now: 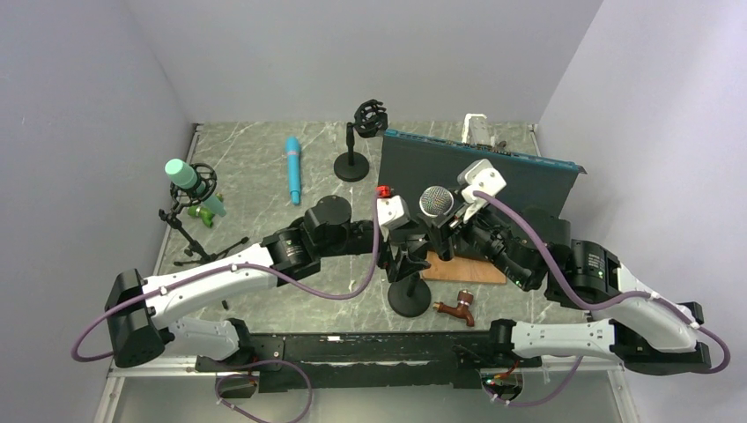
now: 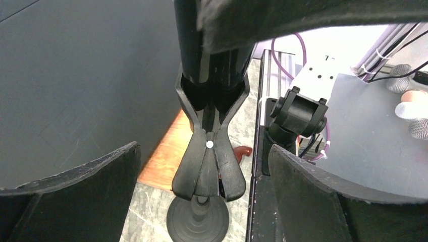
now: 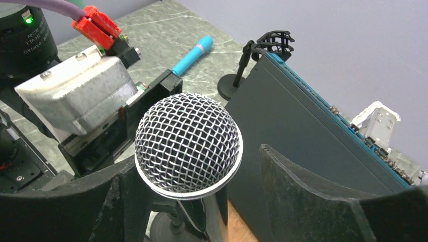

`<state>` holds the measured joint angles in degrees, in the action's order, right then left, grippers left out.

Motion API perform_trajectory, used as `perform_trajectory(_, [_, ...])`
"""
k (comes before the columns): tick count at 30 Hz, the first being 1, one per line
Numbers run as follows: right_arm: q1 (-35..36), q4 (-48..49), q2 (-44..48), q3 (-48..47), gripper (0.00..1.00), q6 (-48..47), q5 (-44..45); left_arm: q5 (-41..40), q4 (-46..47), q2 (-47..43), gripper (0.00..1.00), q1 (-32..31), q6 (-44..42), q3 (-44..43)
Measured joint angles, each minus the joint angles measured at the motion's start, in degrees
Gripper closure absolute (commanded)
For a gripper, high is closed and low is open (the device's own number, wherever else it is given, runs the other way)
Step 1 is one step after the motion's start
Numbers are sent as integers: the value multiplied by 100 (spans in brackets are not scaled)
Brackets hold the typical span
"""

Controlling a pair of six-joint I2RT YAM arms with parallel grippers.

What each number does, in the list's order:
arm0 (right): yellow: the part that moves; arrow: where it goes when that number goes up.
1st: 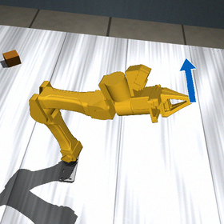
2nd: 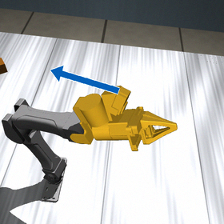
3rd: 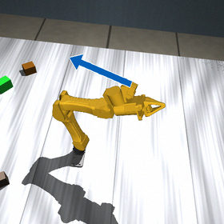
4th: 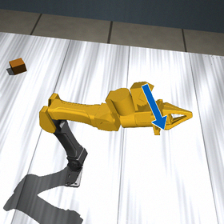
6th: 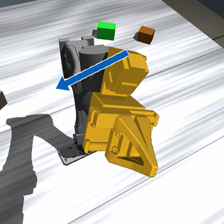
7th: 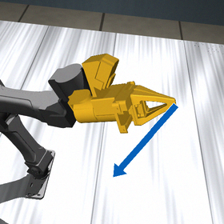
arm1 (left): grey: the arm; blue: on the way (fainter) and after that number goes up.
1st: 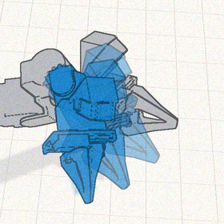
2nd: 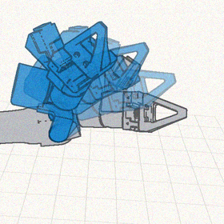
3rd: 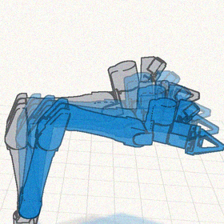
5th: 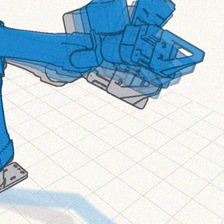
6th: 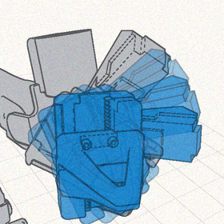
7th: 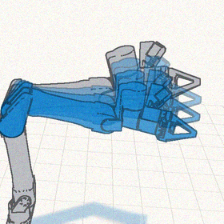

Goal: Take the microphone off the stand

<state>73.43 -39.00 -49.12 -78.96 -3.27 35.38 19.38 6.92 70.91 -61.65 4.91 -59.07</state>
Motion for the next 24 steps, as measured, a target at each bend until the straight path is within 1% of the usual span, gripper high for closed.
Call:
perform_trajectory(5, [0,-2,-122,2,33,-13,0,-90,-79,111,8,-74,-120,-74])
perform_trajectory(7, [0,-2,-186,2,35,-20,-4,-116,-81,114,12,-87,-133,-74])
perform_trajectory(9, [0,-2,-203,7,38,-22,-7,-129,-85,114,21,-92,-144,-74])
perform_trajectory(10, [2,0,-203,7,41,-22,-7,-129,-94,114,30,-92,-157,-74])
perform_trajectory(12, [2,0,-188,7,48,-26,-7,-127,-133,114,58,-96,-214,-79])
perform_trajectory(14, [0,0,-179,7,60,-35,-7,-122,-236,136,75,-98,-262,-120])
perform_trajectory(15, [0,0,-179,11,68,-42,9,-114,-280,149,90,-103,-282,-153])
perform_trajectory(16, [2,2,-179,13,76,-46,-2,-114,-356,173,100,-107,-328,-210])
perform_trajectory(17, [2,0,-181,15,85,-63,0,-118,-407,195,100,-109,-343,-254])
perform_trajectory(20, [2,2,-186,15,100,-74,0,-125,-507,205,100,-107,-372,-299])
perform_trajectory(24, [0,4,-208,15,100,-118,57,-125,-516,205,100,-107,-382,-299])
